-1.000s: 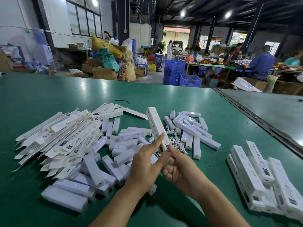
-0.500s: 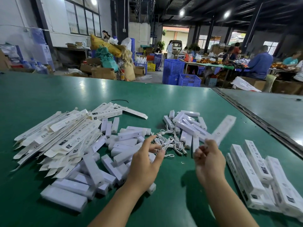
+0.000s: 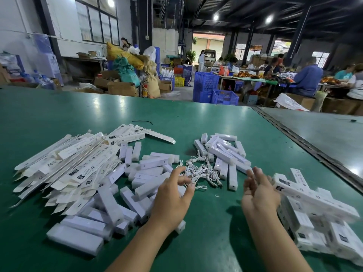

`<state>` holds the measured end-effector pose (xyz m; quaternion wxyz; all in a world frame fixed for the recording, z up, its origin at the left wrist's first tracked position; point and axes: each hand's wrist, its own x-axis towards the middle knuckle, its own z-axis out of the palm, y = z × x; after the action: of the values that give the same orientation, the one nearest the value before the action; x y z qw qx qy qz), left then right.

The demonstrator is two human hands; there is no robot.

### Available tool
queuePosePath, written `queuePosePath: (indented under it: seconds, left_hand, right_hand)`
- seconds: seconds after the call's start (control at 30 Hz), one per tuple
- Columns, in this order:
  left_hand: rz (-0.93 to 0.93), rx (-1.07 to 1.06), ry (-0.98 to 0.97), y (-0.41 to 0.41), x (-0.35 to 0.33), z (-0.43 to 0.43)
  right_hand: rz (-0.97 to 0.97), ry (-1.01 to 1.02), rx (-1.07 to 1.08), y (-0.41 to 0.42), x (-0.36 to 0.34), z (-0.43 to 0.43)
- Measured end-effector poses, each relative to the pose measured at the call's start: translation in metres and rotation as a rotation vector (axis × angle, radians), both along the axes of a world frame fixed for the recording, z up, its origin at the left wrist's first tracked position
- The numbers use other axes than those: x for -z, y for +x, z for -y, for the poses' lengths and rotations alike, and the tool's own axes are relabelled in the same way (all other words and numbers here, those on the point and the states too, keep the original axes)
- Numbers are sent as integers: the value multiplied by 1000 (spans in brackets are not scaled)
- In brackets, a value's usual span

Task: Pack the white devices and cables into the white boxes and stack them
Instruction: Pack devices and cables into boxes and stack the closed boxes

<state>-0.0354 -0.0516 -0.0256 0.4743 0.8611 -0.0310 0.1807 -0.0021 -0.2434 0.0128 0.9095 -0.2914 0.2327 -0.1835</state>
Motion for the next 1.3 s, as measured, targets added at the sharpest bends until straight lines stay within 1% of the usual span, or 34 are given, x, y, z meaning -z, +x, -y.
queuePosePath:
  seconds: [0.13, 0.23, 0.3, 0.37, 0.47, 0.53, 0.63, 0.77, 0.87, 0.93, 1.0, 1.03, 1.13, 1.17, 1.2, 1.27, 1.3]
  left_hand:
    - [34, -47, 72, -1, 0, 1]
    - [67, -101, 139, -3, -2, 2]
    - [41, -146, 233, -3, -4, 1]
    - [-37, -201, 352, -2, -5, -1]
    - [-84, -254, 421, 2, -3, -7]
    - [-60, -284, 437, 4, -3, -9]
    - [-42, -389, 465, 6, -3, -14]
    - [-175, -420, 550, 10, 2, -24]
    - [-218, -419, 619, 11, 2, -24]
    - [-241, -413, 666, 13, 1, -22]
    - [-246, -406, 653, 17, -2, -23]
    - [-243, -404, 630, 21, -5, -26]
    - [-227, -428, 594, 39, -20, -47]
    - [-217, -445, 596, 45, -26, -57]
    - [-206, -465, 601, 52, -32, -68]
    - [-232, -507, 632, 62, -42, -96]
    - [-303, -533, 656, 65, -46, -111]
  right_hand:
    - [-60, -15, -60, 4, 5, 0]
    - [-67, 38, -161, 5, 8, 3]
    - [-49, 81, -218, 6, 9, 2]
    - [-30, 71, -267, 6, 9, 0]
    - [-36, -12, -334, 4, 7, -5]
    - [-53, -84, -389, 2, 8, -9]
    - [-64, -182, -449, 1, 10, -14]
    - [-78, -252, -452, 0, 11, -17]
    - [-80, -341, -452, 1, 13, -20]
    - [-66, -495, -449, 2, 16, -22]
    - [-50, -733, -439, 3, 21, -25]
    - [-40, -898, -420, 3, 24, -26]
    - [23, -1570, -411, 5, 37, -26]
    - [48, -1766, -457, 8, 42, -25]
    - [62, -1909, -534, 11, 45, -24]
    - [45, -2075, -692, 16, 51, -24]
    - [33, -2137, -747, 19, 54, -25]
